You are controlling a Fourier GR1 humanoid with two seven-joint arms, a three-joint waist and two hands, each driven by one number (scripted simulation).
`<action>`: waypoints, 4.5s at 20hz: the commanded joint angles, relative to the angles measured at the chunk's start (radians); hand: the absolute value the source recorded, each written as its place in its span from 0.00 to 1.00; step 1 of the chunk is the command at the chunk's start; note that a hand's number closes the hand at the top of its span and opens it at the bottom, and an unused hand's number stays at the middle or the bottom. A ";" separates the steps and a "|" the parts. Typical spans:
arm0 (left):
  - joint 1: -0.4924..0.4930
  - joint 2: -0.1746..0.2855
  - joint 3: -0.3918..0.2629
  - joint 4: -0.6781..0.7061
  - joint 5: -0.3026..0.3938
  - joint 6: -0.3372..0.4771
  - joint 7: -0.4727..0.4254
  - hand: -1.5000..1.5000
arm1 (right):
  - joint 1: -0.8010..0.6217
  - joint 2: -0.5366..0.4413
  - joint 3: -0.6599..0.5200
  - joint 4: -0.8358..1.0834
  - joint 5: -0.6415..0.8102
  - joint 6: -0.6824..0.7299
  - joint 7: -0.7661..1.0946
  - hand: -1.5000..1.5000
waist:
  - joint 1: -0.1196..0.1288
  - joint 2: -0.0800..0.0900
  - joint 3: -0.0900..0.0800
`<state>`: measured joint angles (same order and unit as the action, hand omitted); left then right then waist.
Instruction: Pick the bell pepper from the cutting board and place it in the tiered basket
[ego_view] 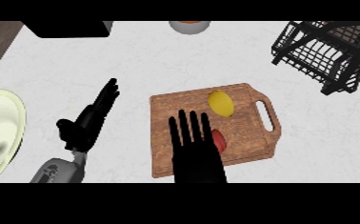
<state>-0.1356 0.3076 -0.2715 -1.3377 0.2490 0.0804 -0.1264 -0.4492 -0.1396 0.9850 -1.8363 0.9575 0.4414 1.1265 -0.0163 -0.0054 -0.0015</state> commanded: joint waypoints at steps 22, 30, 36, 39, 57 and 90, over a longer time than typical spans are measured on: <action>0.058 -0.060 0.053 -0.061 -0.071 -0.081 0.015 0.50 | 0.233 0.110 -0.213 0.228 0.288 -0.036 -0.161 0.00 | 0.021 0.005 0.002; 0.028 -0.099 0.101 -0.042 -0.124 -0.088 0.031 0.50 | 0.251 0.113 -0.291 0.306 0.311 -0.150 -0.327 1.00 | 0.020 0.005 0.002; -0.045 -0.120 0.128 0.005 -0.127 -0.093 0.071 0.50 | 0.160 0.135 -0.302 0.369 0.330 -0.236 -0.456 1.00 | 0.018 0.006 0.002; -0.016 -0.151 0.115 0.023 -0.176 -0.091 0.020 0.50 | 0.217 0.138 -0.271 0.337 0.370 -0.279 -0.440 1.00 | 0.017 0.005 0.002; 0.122 -0.115 0.177 -0.038 -0.142 -0.098 -0.005 0.50 | 0.454 -0.381 -1.313 0.212 -0.244 -0.383 -0.637 1.00 | -0.076 -0.010 0.007; -0.001 -0.173 0.144 0.008 -0.203 -0.146 0.016 0.50 | -0.528 -0.710 -1.283 1.098 -0.492 -0.283 -0.753 1.00 | 0.058 0.017 0.001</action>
<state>-0.1384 0.1423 -0.1328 -1.3506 0.0535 -0.0686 -0.0873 -0.8916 -0.9141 -0.3583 -0.8485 0.4130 0.2163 0.3959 0.0424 0.0100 -0.0004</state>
